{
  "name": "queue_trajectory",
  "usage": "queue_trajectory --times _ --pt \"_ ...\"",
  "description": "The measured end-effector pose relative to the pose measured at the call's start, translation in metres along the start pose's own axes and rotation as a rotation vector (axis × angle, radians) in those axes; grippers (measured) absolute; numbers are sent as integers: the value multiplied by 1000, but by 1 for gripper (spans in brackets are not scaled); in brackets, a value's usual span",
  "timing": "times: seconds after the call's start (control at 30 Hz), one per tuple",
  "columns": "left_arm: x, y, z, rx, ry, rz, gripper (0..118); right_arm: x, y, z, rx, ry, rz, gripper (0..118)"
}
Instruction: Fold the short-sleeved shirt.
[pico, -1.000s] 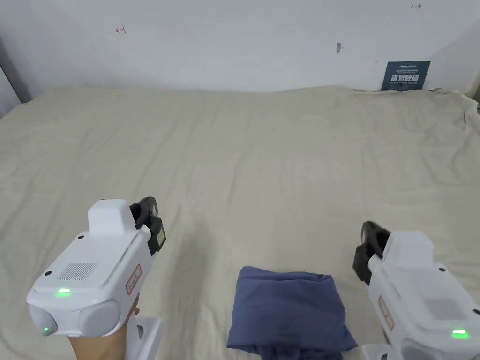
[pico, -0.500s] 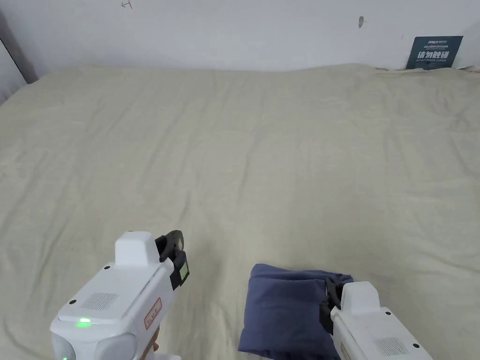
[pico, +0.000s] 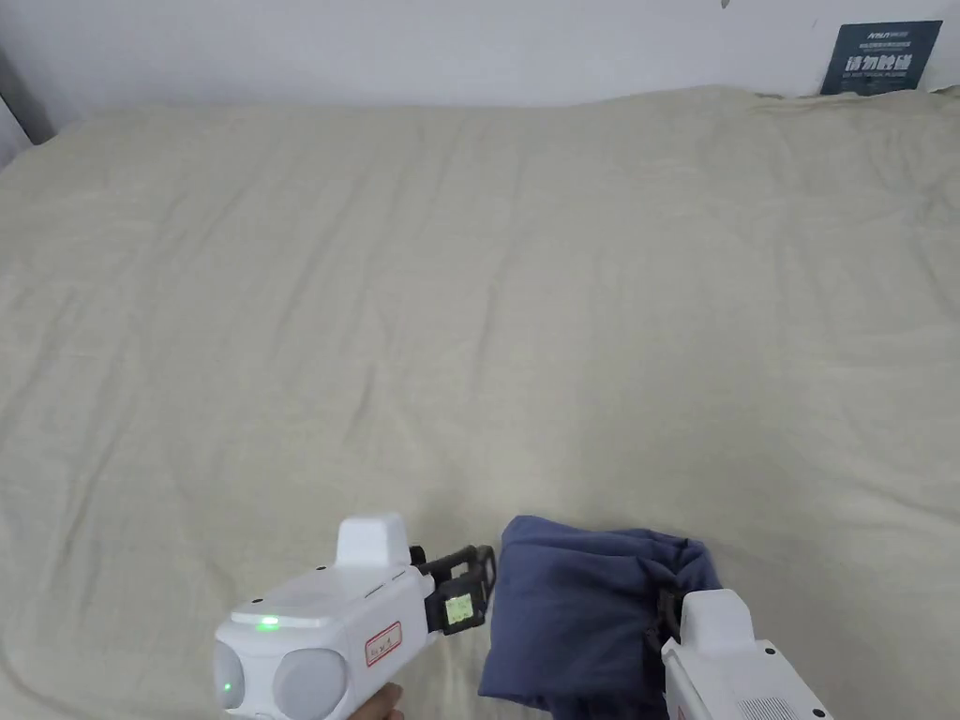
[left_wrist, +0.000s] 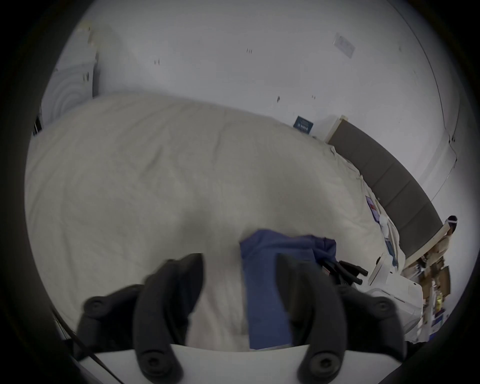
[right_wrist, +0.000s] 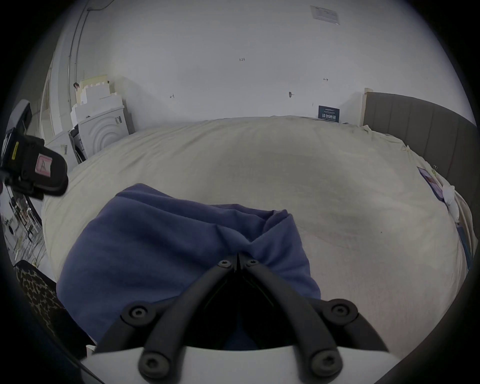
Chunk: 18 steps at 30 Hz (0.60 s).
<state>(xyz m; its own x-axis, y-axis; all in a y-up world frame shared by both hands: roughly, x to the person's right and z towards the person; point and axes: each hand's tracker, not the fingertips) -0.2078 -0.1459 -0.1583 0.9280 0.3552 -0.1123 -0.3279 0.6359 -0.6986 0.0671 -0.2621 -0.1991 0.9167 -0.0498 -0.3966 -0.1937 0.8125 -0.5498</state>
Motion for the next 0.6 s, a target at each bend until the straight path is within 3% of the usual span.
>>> queue_trajectory --times 0.1,0.13,0.37,0.47,0.6 --pt "-2 -1 -24 -106 -48 52 102 0 1 2 -4 6 -16 0" --pt "-3 -1 -32 -140 -61 59 106 -1 1 2 -6 5 -17 0" --pt "-10 5 -72 -268 -99 69 104 -1 5 5 -17 9 -39 0" --pt "-12 9 -84 -335 -150 82 87 -1 5 5 -18 12 -42 0" --pt "-8 13 -89 -376 -153 29 84 0 5 5 -21 17 -37 0"
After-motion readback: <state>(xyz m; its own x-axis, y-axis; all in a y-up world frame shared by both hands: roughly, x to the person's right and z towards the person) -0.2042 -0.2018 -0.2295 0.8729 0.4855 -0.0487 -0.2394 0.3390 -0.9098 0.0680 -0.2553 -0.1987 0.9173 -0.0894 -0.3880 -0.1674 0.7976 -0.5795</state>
